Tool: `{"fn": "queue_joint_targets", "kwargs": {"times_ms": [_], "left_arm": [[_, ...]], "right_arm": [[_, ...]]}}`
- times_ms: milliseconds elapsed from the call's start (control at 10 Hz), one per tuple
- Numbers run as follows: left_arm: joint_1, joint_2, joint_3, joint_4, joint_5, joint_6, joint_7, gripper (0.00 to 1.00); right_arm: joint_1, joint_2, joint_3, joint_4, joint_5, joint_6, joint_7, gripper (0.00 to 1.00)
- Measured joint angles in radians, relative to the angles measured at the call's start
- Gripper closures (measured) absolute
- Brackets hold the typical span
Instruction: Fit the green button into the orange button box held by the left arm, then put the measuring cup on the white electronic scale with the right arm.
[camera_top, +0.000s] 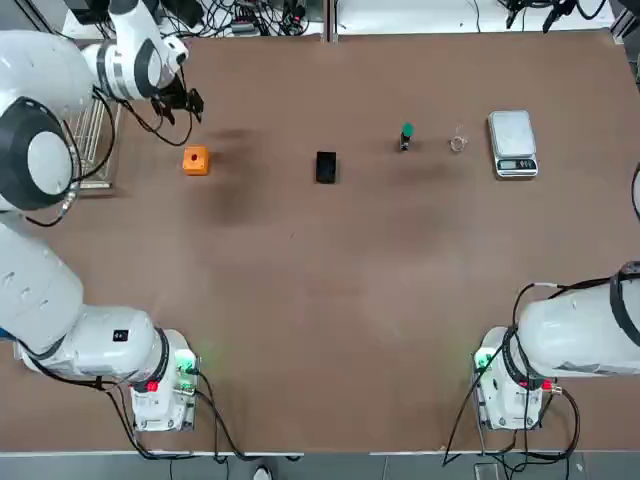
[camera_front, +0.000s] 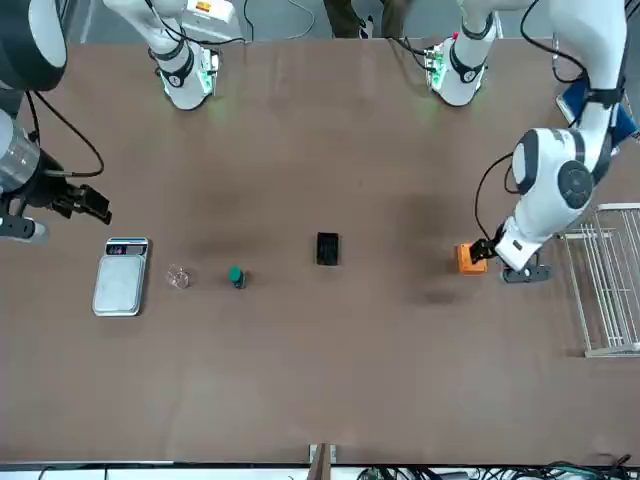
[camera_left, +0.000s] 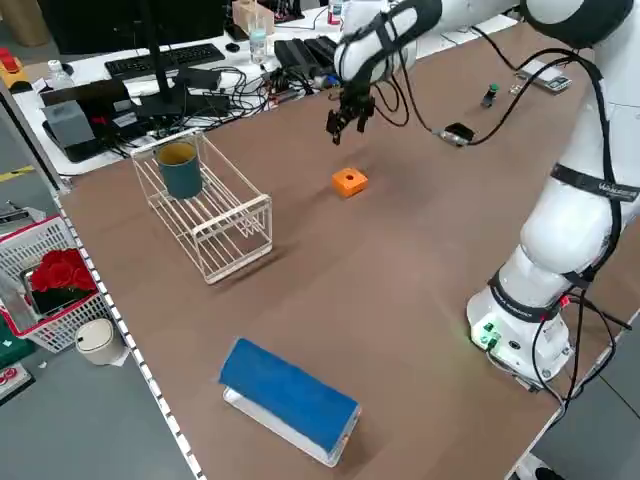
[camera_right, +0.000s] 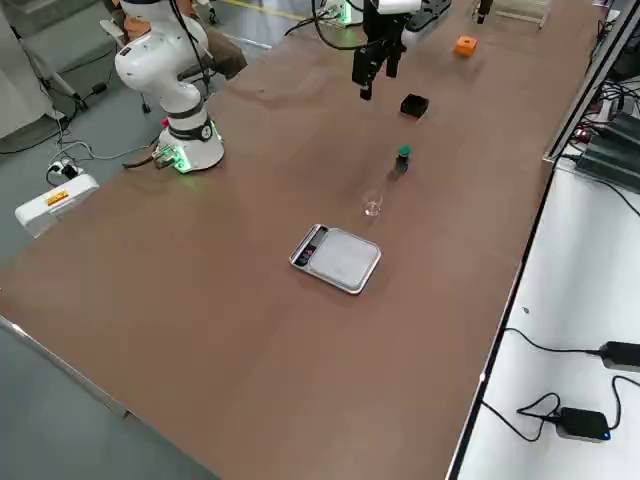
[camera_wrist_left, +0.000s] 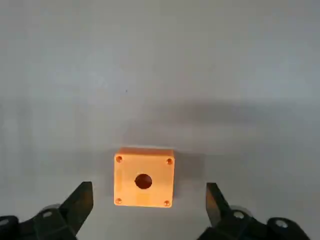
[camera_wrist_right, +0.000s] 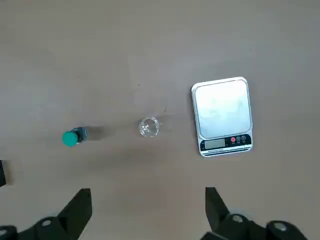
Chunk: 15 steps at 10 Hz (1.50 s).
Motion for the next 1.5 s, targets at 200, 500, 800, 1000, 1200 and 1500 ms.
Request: {"fn": "queue_joint_targets", "kwargs": {"times_ms": [200, 500, 800, 1000, 1200, 1500], "left_arm": [[0.001, 0.037, 0.001, -0.025, 0.000, 0.046, -0.001, 0.00], [0.002, 0.090, 0.001, -0.035, 0.000, 0.092, -0.002, 0.00], [0.004, 0.099, 0.002, -0.077, 0.000, 0.157, -0.002, 0.00], [0.005, 0.106, 0.002, -0.088, 0.000, 0.171, -0.002, 0.00], [0.011, 0.107, 0.002, -0.088, 0.000, 0.173, -0.002, 0.00], [0.024, 0.109, 0.002, -0.089, 0.000, 0.173, -0.002, 0.01]], "right_arm": [[0.054, 0.020, 0.002, -0.009, 0.004, 0.030, 0.033, 0.00], [0.147, 0.142, 0.010, -0.025, 0.004, 0.171, 0.106, 0.00], [0.158, 0.318, 0.067, -0.033, 0.004, 0.344, 0.181, 0.00], [0.169, 0.400, 0.111, -0.045, 0.004, 0.446, 0.246, 0.00], [0.183, 0.458, 0.115, -0.089, 0.004, 0.556, 0.260, 0.00], [0.194, 0.497, 0.116, -0.116, 0.003, 0.608, 0.266, 0.00]]}}
